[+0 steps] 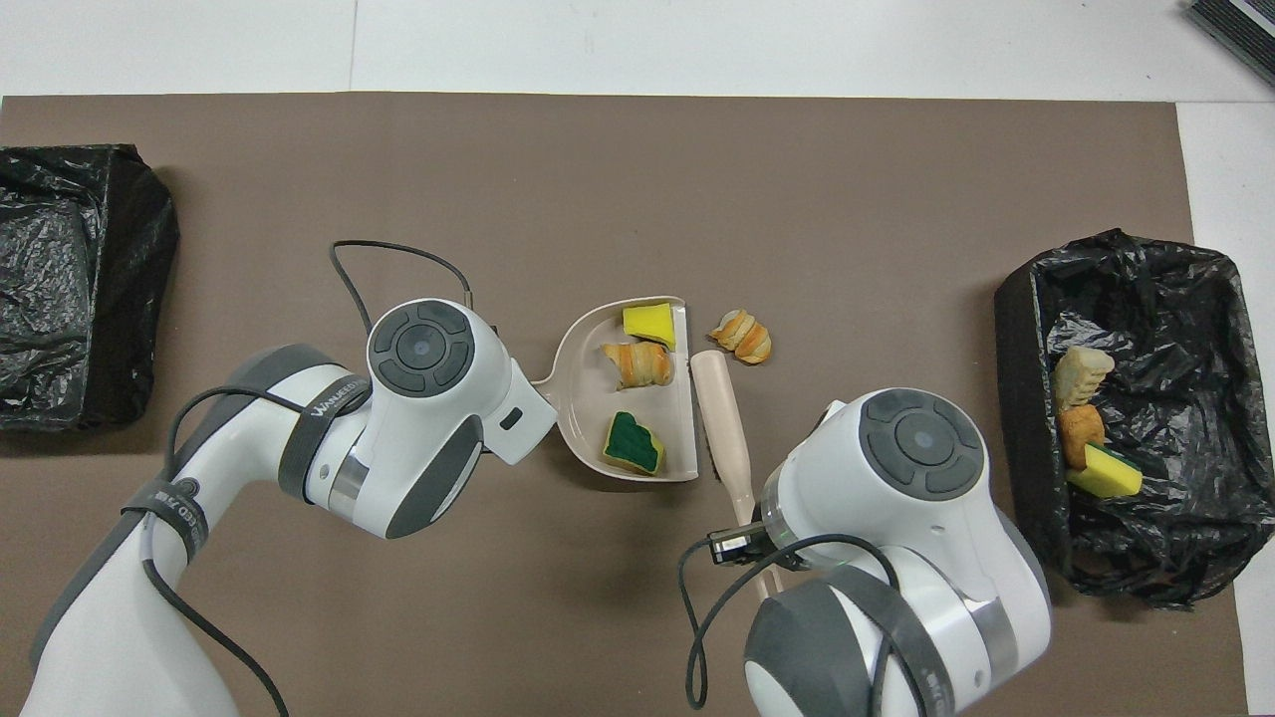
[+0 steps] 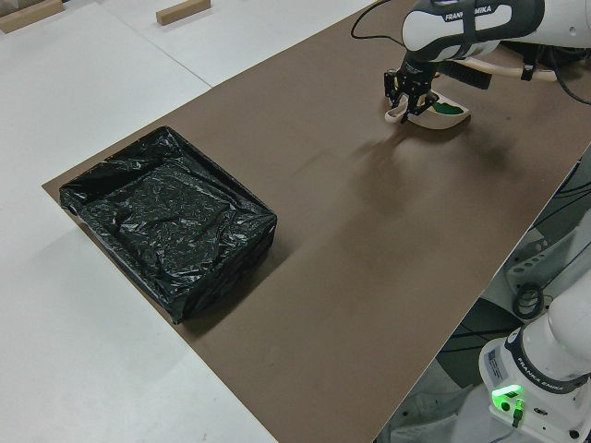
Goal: Sweep and dump trash in bin
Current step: 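Sweep the sponges and crumbs into the dustpan with the right gripper's brush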
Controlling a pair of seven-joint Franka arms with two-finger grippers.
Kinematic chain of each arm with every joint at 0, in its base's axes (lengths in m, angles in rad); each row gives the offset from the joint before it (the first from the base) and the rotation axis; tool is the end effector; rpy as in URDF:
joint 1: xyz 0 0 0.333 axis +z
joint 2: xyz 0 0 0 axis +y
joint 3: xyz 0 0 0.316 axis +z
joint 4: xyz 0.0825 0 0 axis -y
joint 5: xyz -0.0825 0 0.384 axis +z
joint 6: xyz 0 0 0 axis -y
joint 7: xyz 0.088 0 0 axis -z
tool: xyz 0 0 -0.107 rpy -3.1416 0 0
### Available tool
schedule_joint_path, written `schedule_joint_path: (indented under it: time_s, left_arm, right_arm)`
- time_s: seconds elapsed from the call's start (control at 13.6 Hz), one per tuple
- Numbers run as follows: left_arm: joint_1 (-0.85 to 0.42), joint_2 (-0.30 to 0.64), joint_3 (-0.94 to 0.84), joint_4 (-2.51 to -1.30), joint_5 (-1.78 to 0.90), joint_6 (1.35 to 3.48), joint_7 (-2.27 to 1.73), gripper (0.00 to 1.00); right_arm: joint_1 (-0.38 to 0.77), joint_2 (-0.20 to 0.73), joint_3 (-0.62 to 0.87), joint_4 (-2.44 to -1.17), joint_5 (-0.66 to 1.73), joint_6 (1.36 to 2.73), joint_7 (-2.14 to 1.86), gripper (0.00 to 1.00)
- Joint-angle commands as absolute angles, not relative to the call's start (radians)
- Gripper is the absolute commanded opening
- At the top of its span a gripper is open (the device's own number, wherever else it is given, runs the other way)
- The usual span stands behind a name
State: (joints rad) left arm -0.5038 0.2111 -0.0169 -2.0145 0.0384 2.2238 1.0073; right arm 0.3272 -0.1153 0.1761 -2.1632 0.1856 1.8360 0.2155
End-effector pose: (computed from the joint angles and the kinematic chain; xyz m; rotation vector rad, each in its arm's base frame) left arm 0.5121 -0.2920 0.3492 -2.2249 2.1813 0.0127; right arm 0.4205 0.2500 0.4303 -3.0306 -0.3294 0.3871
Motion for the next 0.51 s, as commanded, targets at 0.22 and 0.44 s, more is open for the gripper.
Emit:
schedule_joint_path:
  time_s: [0.22, 0.44]
  left_arm:
    - [-0.495, 0.199, -0.015, -2.037, 0.018, 2.238, 0.867, 0.00]
    - [-0.505, 0.206, -0.012, -1.984, 0.029, 2.130, 0.864, 0.00]
  right_arm:
    - [0.171, -0.088, 0.184, -2.171, -0.037, 1.914, -0.088, 0.00]
    - [0.143, -0.005, 0.186, -2.166, -0.147, 2.005, -0.129, 0.00]
